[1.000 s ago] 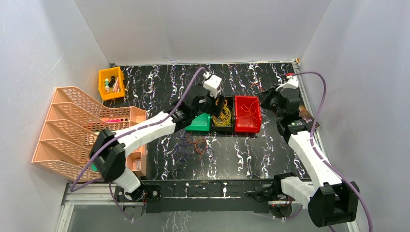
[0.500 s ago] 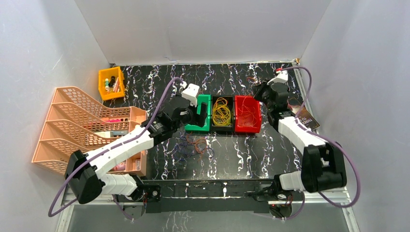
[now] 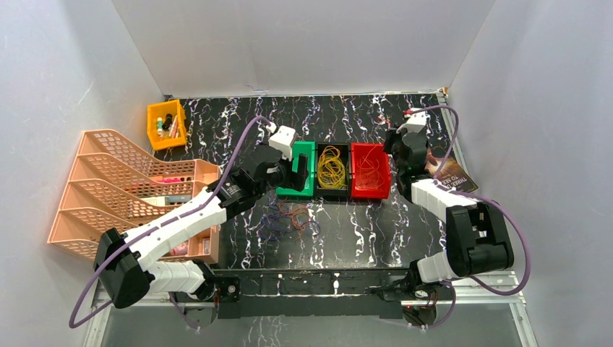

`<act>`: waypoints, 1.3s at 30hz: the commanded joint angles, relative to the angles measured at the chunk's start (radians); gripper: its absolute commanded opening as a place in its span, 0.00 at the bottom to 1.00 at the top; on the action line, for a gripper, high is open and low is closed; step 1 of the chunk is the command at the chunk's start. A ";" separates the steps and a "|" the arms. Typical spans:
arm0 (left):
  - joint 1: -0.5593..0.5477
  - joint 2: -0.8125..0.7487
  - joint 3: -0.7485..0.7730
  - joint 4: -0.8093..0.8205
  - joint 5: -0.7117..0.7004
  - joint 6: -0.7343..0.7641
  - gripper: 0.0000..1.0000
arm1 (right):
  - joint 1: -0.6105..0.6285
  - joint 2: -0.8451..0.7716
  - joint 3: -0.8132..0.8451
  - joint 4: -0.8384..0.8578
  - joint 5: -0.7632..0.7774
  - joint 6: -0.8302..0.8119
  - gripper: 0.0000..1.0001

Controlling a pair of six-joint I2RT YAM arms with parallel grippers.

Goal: Untangle the cables
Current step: Place the cable in the bin.

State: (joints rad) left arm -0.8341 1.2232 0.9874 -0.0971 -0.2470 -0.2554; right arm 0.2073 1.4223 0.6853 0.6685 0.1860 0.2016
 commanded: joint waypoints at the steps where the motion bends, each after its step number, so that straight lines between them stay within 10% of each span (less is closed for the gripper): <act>1: 0.003 -0.002 -0.015 -0.010 0.019 -0.011 0.79 | 0.032 -0.021 -0.030 0.061 0.115 -0.151 0.00; 16: 0.004 0.025 -0.026 -0.006 0.049 -0.022 0.80 | 0.141 -0.183 -0.073 -0.282 0.139 -0.145 0.00; 32: 0.003 0.017 -0.038 -0.009 0.046 -0.024 0.80 | 0.141 -0.020 0.016 -0.466 -0.049 -0.026 0.01; 39: 0.003 0.015 -0.038 -0.015 0.040 -0.022 0.81 | 0.141 -0.013 0.057 -0.454 -0.032 -0.024 0.17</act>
State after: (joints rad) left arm -0.8341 1.2575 0.9550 -0.1036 -0.2062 -0.2737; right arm 0.3435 1.4429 0.6849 0.1806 0.1524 0.1654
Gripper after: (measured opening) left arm 0.805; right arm 0.132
